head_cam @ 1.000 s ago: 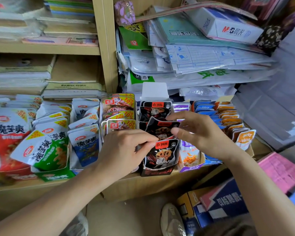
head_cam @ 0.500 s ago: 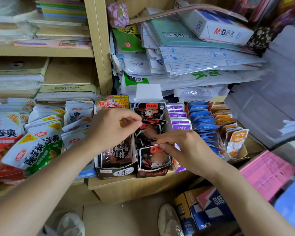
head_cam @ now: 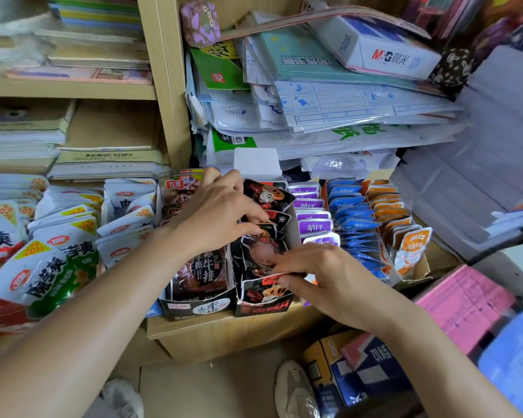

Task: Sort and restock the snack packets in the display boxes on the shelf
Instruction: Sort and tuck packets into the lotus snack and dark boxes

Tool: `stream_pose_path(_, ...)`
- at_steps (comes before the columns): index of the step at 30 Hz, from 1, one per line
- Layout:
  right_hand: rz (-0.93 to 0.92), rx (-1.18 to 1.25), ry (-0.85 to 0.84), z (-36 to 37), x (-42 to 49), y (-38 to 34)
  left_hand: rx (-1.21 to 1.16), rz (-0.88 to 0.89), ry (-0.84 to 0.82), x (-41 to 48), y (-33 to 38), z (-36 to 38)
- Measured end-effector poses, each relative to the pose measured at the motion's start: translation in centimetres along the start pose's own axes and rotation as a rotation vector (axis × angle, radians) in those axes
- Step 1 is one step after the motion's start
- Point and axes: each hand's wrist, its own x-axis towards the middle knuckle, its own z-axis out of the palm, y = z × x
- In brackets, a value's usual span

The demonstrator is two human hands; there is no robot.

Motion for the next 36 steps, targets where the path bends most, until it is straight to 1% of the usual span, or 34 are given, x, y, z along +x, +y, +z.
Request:
stream_pose_path(3, -0.025, -0.011, 0.001, 0.1, -0.1, 0.1, 0.012, 0.021, -0.015, 0.2, -0.2, 0.2)
stream_pose_path(7, -0.049, -0.012, 0.033, 0.1, -0.2, 0.1, -0.074, 0.096, 0.109, -0.1, -0.1, 0.1)
stream_pose_path(10, -0.067, -0.036, 0.049, 0.1, -0.1, 0.0, -0.027, 0.078, 0.127, -0.3, 0.1, -0.1)
stream_pose_path(13, -0.07, -0.055, 0.052, 0.2, -0.1, 0.1, 0.064, -0.012, 0.061, -0.4, 0.7, -0.2)
stream_pose_path(15, -0.068, -0.048, 0.044, 0.3, -0.1, 0.2, 0.066, -0.056, -0.002, -0.3, 0.9, 0.0)
stream_pose_path(16, -0.058, -0.04, 0.043, 0.3, -0.2, 0.2, 0.042, -0.066, -0.002, -0.2, 0.8, 0.0)
stream_pose_path(17, -0.045, -0.033, 0.044, 0.3, -0.2, 0.3, 0.001, -0.071, 0.028, -0.2, 0.8, 0.1)
stream_pose_path(20, -0.031, -0.023, 0.065, 0.1, -0.4, 0.5, -0.134, -0.104, 0.195, -0.3, 0.8, 0.1)
stream_pose_path(23, -0.031, -0.039, 0.13, 0.1, -0.3, 0.5, -0.233, -0.125, 0.312, -0.5, 1.0, -0.3)
stream_pose_path(26, -0.014, -0.079, 0.206, 0.3, -0.1, 0.5, -0.295, -0.039, 0.365, -0.7, 1.0, -0.7)
stream_pose_path(29, 0.034, -0.098, 0.217, 0.6, 0.1, 0.6, -0.371, -0.026, 0.406, -0.8, 1.1, -1.0)
stream_pose_path(31, 0.067, -0.103, 0.183, 1.0, 0.5, 0.7, -0.388, -0.082, 0.405, -0.9, 1.3, -0.9)
stream_pose_path(34, 0.08, -0.097, 0.137, 1.5, 1.4, 1.1, -0.35, -0.269, 0.365, -0.9, 1.1, -0.3)
stream_pose_path(36, 0.084, -0.146, 0.115, 1.9, 1.7, 1.1, -0.309, -0.359, 0.357, -0.9, 0.9, -0.3)
